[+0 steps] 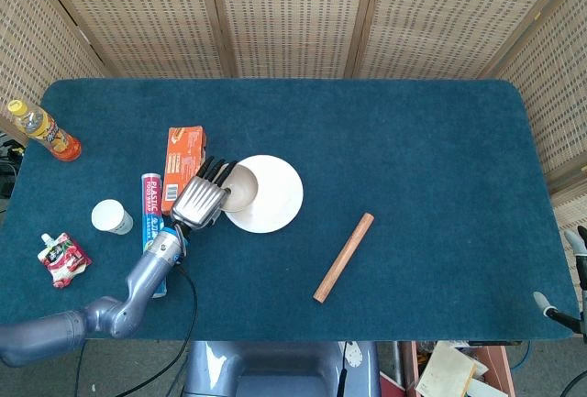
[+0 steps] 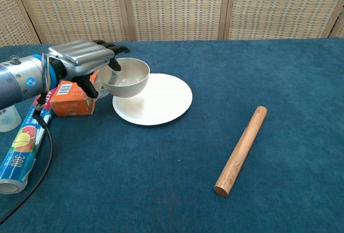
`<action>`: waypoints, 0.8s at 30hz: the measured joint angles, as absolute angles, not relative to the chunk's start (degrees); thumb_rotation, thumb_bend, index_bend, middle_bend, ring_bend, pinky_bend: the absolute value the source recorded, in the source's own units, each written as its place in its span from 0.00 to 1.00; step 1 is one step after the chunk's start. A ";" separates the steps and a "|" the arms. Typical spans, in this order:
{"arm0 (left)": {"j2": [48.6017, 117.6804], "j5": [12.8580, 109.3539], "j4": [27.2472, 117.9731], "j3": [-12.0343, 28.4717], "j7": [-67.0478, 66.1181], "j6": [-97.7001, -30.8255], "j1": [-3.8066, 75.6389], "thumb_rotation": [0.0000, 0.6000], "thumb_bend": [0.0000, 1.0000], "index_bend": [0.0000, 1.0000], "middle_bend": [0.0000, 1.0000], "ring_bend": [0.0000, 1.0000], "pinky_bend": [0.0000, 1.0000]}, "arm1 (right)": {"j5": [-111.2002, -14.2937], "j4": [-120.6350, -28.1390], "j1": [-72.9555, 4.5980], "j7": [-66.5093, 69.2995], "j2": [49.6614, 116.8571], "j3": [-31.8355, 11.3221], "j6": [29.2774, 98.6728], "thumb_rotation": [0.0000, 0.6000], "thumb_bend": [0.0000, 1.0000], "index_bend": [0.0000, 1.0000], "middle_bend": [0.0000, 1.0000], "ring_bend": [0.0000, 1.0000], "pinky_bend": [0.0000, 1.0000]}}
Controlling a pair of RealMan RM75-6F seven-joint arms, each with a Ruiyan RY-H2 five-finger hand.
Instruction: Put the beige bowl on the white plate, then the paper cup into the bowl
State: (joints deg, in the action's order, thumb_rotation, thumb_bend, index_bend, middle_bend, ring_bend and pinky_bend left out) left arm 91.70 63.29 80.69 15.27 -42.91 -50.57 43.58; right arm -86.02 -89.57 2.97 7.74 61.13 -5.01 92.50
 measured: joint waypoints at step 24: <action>104.49 49.91 68.16 17.44 -48.97 -50.98 54.45 1.00 0.41 0.61 0.00 0.00 0.00 | -83.91 -87.68 2.70 12.07 60.89 -5.55 90.65 1.00 0.17 0.00 0.00 0.00 0.00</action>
State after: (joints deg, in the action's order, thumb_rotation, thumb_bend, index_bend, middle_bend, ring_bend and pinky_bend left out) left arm 104.49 49.91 68.16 17.44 -48.97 -50.98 54.45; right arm -83.91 -87.68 2.70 12.07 60.89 -5.55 90.65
